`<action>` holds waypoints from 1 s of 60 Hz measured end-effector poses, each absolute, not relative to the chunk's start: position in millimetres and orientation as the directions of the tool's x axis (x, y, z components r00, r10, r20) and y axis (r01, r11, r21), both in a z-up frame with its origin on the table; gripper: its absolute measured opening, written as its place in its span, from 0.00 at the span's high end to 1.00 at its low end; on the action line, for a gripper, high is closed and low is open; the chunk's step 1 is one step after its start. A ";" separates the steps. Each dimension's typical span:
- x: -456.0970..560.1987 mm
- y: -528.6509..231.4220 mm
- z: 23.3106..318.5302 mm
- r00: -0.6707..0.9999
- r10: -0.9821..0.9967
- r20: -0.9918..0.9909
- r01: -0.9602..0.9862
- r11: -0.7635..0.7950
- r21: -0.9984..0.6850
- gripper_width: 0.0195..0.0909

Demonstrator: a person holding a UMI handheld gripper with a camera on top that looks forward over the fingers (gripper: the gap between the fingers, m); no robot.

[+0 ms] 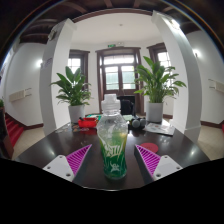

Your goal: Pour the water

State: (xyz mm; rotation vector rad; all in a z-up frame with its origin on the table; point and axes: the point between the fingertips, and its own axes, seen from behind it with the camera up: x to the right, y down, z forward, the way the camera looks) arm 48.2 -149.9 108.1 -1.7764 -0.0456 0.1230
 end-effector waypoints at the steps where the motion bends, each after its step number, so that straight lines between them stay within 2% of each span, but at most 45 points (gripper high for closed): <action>1: 47.6 -144.4 108.5 0.994 0.093 -0.053 -0.034 -0.200 -0.979 0.07; 8: 46.3 -112.2 104.8 0.997 0.076 -0.028 -0.014 -0.182 -0.983 0.09; 15: 44.3 -93.2 98.9 0.997 0.075 -0.030 -0.016 -0.183 -0.983 0.21; 19: 41.9 -87.1 96.7 0.995 0.080 -0.051 -0.035 -0.182 -0.983 0.35; 20: 41.6 -86.3 95.5 0.995 0.082 -0.053 -0.037 -0.184 -0.982 0.35; 22: 40.8 -85.2 92.8 0.995 0.080 -0.056 -0.040 -0.184 -0.982 0.53; 24: 41.1 -84.1 95.0 0.996 0.075 -0.053 -0.040 -0.168 -0.985 0.53; 33: 48.5 -86.7 97.8 0.999 0.019 -0.030 -0.028 -0.109 -0.994 0.81; 52: 57.5 -86.3 97.4 1.000 -0.014 0.002 -0.001 -0.157 -0.988 0.81; 60: 91.3 -76.2 116.6 0.965 0.006 0.260 0.257 -0.188 -0.948 0.81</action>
